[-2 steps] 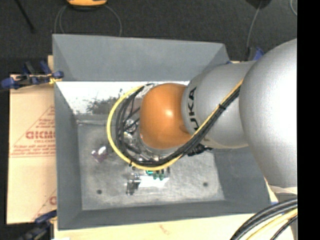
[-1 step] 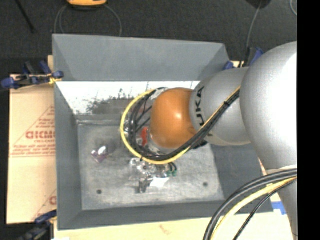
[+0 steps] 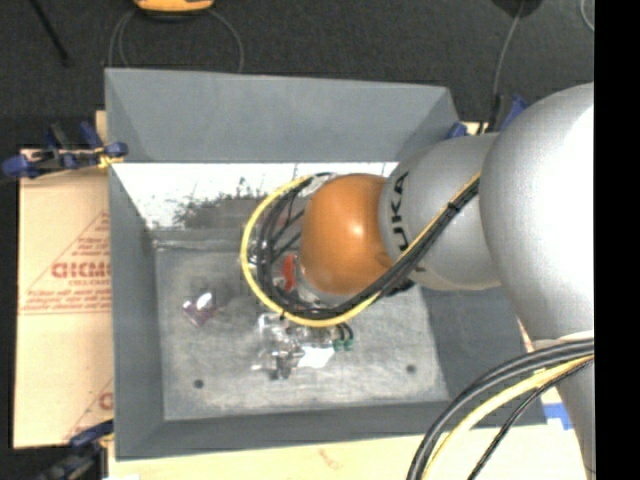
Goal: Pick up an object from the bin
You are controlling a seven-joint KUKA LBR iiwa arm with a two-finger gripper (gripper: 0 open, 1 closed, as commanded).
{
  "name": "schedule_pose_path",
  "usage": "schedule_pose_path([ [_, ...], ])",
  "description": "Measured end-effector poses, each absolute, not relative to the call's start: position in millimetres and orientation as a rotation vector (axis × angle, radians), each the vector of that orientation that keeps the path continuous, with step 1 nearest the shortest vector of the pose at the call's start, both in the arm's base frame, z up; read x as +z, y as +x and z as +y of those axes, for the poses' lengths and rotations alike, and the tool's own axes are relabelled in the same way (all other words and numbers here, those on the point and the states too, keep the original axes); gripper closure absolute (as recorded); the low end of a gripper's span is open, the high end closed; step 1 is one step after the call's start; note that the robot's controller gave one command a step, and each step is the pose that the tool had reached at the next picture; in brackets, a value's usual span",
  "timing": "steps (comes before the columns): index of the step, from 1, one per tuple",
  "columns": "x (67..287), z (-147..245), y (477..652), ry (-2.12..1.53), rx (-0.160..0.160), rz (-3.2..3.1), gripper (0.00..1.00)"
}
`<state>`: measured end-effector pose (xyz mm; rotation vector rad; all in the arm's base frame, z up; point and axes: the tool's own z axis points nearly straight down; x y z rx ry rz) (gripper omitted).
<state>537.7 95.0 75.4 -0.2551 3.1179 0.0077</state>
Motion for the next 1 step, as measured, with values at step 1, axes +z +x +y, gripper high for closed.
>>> schedule_pose_path([
  [1, 217.2, 94.1, 522.8, -0.61, -0.001, 3.075, 1.0],
])
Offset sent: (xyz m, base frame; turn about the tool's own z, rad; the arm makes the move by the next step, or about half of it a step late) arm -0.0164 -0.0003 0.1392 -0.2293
